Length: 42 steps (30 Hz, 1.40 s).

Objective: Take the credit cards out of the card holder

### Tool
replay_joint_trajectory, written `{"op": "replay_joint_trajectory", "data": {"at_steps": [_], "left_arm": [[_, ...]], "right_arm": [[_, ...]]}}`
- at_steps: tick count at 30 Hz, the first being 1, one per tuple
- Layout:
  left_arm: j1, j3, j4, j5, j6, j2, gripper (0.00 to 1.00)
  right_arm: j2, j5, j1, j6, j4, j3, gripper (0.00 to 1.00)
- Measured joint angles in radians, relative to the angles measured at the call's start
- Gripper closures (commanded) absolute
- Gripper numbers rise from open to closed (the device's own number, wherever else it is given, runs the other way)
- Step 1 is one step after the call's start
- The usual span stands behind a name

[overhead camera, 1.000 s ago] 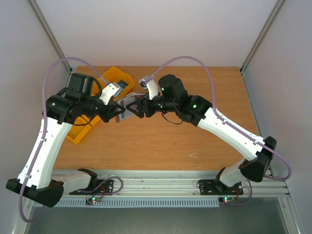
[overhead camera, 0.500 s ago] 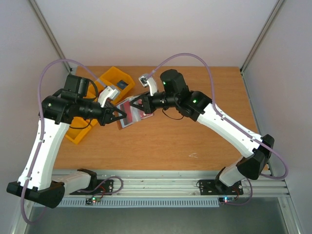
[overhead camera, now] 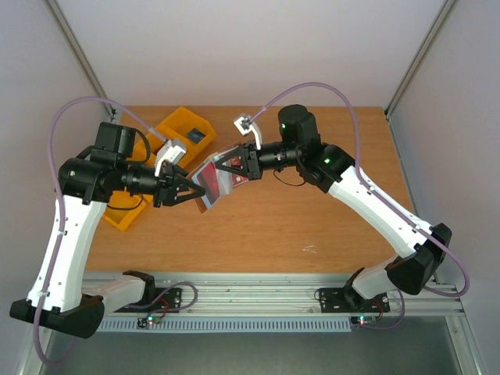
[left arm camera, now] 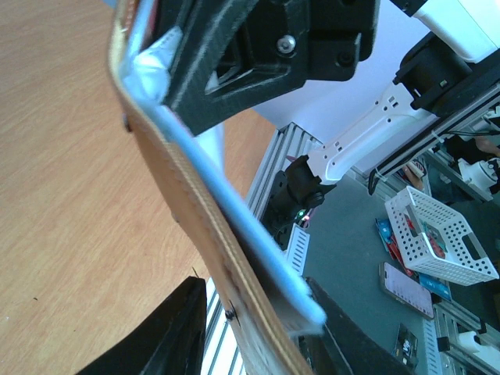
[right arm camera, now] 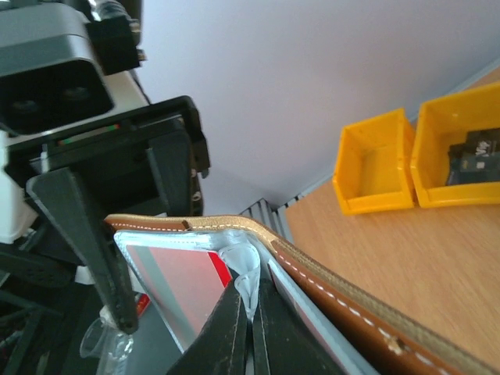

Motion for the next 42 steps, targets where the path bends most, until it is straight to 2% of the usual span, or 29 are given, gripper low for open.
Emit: {"op": "replay_joint_trajectory", "data": {"at_steps": [4, 17, 18, 20, 22, 28, 32, 34, 36, 37, 38, 41, 42], "left_arm": [[0.007, -0.001, -0.008, 0.007, 0.021, -0.005, 0.64], [0.011, -0.001, -0.065, -0.028, 0.157, -0.015, 0.6], [0.011, -0.002, -0.065, -0.04, 0.168, -0.019, 0.56], [0.011, -0.002, -0.059, -0.057, 0.167, -0.023, 0.39], [0.011, -0.002, -0.049, -0.06, 0.163, -0.024, 0.29], [0.011, -0.03, -0.024, -0.011, 0.13, -0.024, 0.15], [0.01, -0.056, 0.012, 0.01, 0.089, -0.024, 0.01], [0.009, -0.061, 0.031, 0.018, 0.067, -0.024, 0.01], [0.006, -0.063, 0.048, 0.021, 0.045, -0.024, 0.06], [0.005, -0.063, 0.061, 0.02, 0.031, -0.024, 0.16], [0.005, -0.064, 0.074, 0.017, 0.014, -0.024, 0.3], [0.004, -0.067, 0.11, -0.007, -0.031, -0.023, 0.79], [0.004, -0.068, 0.116, -0.017, -0.039, -0.023, 0.92]], "right_arm": [[-0.01, -0.034, -0.001, 0.0, 0.013, 0.0, 0.99], [-0.011, -0.084, -0.023, 0.008, 0.037, 0.0, 0.99], [-0.011, -0.087, -0.023, 0.011, 0.038, 0.0, 0.99], [-0.011, -0.092, -0.023, 0.014, 0.042, 0.0, 0.99], [-0.011, -0.091, -0.023, 0.017, 0.043, 0.0, 0.99], [-0.011, -0.074, -0.023, 0.019, 0.04, 0.0, 0.99], [-0.011, -0.038, -0.019, 0.018, 0.031, 0.0, 0.99], [-0.011, -0.012, -0.015, 0.013, 0.024, 0.0, 0.99], [-0.011, 0.012, -0.008, 0.005, 0.01, 0.0, 0.99], [-0.011, 0.022, -0.003, 0.002, 0.003, 0.0, 0.99], [-0.011, 0.027, 0.001, -0.001, -0.002, 0.0, 0.99], [-0.011, 0.03, 0.009, -0.01, -0.014, 0.001, 0.99], [-0.011, 0.03, 0.011, -0.016, -0.017, 0.001, 0.99]]}}
